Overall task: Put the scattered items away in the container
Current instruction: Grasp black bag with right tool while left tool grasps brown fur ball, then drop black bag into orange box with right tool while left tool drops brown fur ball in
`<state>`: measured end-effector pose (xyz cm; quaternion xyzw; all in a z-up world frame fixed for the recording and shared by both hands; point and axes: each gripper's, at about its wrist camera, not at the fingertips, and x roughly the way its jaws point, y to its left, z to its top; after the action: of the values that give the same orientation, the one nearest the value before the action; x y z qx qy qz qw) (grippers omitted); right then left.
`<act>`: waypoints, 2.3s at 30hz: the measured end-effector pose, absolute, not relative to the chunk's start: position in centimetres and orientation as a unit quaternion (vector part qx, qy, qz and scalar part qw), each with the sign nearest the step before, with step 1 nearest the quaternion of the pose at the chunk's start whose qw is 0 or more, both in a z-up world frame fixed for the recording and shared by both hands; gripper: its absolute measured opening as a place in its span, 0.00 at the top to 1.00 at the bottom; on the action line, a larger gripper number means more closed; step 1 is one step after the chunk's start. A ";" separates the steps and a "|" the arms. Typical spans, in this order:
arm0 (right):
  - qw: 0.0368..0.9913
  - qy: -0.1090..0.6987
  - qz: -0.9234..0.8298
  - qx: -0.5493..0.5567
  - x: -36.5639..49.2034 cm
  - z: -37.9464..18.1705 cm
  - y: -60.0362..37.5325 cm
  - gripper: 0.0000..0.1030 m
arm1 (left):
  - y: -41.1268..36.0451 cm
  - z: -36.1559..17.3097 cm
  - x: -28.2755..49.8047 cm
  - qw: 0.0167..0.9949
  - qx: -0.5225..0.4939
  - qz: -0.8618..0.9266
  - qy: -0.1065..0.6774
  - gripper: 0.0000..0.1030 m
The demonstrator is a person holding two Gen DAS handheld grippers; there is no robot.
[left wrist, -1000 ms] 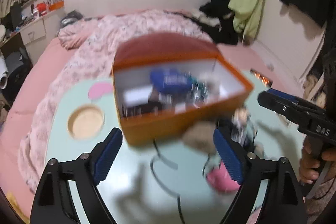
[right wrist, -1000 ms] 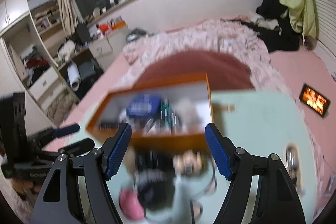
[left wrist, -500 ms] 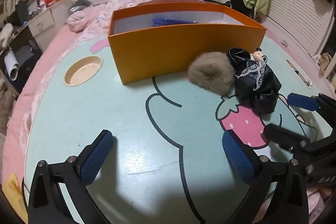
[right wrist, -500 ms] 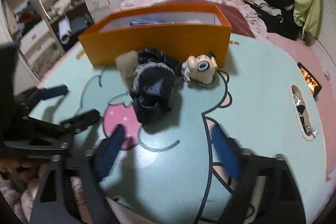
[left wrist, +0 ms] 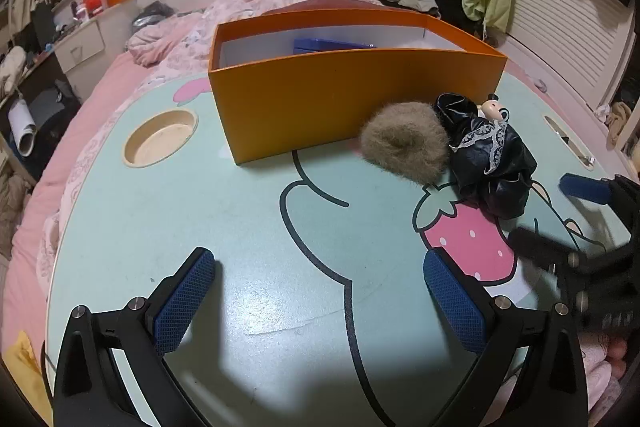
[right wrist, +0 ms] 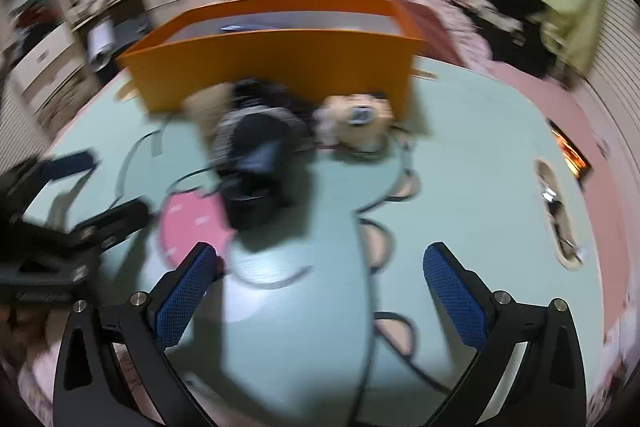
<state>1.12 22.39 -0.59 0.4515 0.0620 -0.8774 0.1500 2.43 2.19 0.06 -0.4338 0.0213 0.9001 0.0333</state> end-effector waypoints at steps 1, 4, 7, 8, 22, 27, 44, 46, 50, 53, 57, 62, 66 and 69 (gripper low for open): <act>0.137 0.057 -0.880 0.452 0.9 -0.6 22.8 0.00 | 2.2 0.1 2.4 0.033 -0.434 0.900 0.021 0.00; 0.135 0.056 -0.881 0.450 0.6 -0.6 22.9 0.00 | 2.2 0.1 2.4 0.034 -0.434 0.900 0.021 0.00; 0.140 0.056 -0.882 0.446 0.8 -0.5 22.7 0.01 | 2.2 0.0 2.4 0.034 -0.434 0.900 0.021 0.00; 0.148 0.052 -0.883 0.443 0.9 -0.3 22.7 0.01 | 2.2 0.0 2.4 0.034 -0.434 0.900 0.020 0.00; 0.242 0.003 -0.854 0.461 -1.3 1.0 18.9 0.71 | 2.4 0.2 2.5 0.036 -0.433 0.900 0.019 0.00; 0.272 -0.046 -0.868 0.414 1.4 2.4 22.6 0.73 | 2.4 0.5 2.5 0.050 -0.428 0.902 0.012 0.00; 0.212 -0.055 -0.909 0.353 3.1 4.2 26.7 0.73 | 7.4 1.3 -5.8 -0.003 -0.495 0.869 -0.017 0.26; 0.219 -0.065 -0.906 0.357 3.0 4.0 27.2 0.73 | 7.6 1.2 -5.3 -0.011 -0.479 0.878 0.005 0.47; 0.218 -0.069 -0.903 0.365 2.9 3.5 27.4 0.73 | 6.2 1.9 -3.8 0.028 -0.465 0.885 -0.013 0.76; 0.221 -0.069 -0.900 0.368 2.8 3.4 27.2 0.73 | 4.5 2.6 -2.8 0.044 -0.446 0.893 -0.035 0.76; 0.228 -0.068 -0.899 0.368 2.4 4.1 26.4 0.73 | 3.4 4.4 -1.6 0.056 -0.417 0.907 -0.037 0.76; 0.235 -0.066 -0.899 0.364 0.1 6.4 24.9 0.73 | 2.3 8.1 -3.2 0.064 -0.386 0.919 -0.040 0.76; 0.228 -0.056 -0.902 0.362 -3.1 8.2 23.4 0.73 | 1.6 10.7 -6.1 0.059 -0.371 0.926 -0.032 0.76; 0.224 -0.047 -0.906 0.357 -5.8 9.2 21.8 0.73 | 1.0 10.8 -8.6 0.050 -0.380 0.923 -0.037 0.76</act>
<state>-5.78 21.82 9.21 0.3573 -0.0472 -0.9056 0.2235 -8.62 1.02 10.85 -0.3805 -0.0366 0.9227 0.0496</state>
